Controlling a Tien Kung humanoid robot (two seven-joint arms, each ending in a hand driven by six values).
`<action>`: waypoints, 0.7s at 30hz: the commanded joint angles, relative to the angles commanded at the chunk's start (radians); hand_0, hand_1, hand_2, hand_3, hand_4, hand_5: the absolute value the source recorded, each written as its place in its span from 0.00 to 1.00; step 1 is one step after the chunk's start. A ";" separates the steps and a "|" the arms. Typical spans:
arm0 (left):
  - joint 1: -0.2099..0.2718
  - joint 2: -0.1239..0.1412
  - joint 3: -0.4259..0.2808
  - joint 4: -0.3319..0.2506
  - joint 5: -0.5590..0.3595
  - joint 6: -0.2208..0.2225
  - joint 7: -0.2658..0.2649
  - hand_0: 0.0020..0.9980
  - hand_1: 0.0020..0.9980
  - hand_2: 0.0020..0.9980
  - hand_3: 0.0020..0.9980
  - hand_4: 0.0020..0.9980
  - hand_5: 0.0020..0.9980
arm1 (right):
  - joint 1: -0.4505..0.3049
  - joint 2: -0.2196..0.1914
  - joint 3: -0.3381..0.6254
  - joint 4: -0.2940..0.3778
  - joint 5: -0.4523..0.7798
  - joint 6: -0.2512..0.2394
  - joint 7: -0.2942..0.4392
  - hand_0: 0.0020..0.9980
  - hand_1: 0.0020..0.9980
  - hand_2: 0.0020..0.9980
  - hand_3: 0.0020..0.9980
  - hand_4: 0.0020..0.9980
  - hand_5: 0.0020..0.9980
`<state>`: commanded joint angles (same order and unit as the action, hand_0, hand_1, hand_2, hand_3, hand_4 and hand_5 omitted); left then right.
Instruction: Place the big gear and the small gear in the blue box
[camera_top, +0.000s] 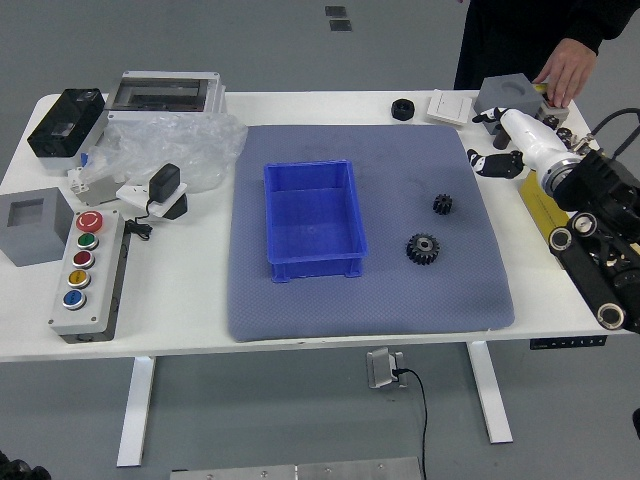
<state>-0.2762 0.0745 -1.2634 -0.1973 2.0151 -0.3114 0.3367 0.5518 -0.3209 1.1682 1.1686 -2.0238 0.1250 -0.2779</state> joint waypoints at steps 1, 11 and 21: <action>0.000 0.000 0.000 0.000 0.000 0.000 0.000 0.84 0.83 0.83 0.86 0.69 0.59 | 0.002 0.001 -0.010 -0.003 -0.009 0.000 0.000 0.89 0.83 0.89 0.82 0.60 0.18; -0.001 -0.003 -0.009 -0.001 0.013 -0.003 0.000 0.84 0.83 0.83 0.85 0.70 0.60 | 0.031 0.022 -0.112 -0.048 -0.092 0.005 0.002 0.88 0.82 0.87 0.79 0.58 0.16; -0.002 -0.005 -0.016 -0.002 0.027 -0.008 0.000 0.84 0.83 0.83 0.85 0.70 0.60 | 0.056 0.042 -0.204 -0.108 -0.110 0.000 0.015 0.87 0.81 0.87 0.79 0.58 0.16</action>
<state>-0.2781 0.0699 -1.2790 -0.1992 2.0419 -0.3195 0.3370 0.6077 -0.2788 0.9641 1.0605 -2.1337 0.1246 -0.2631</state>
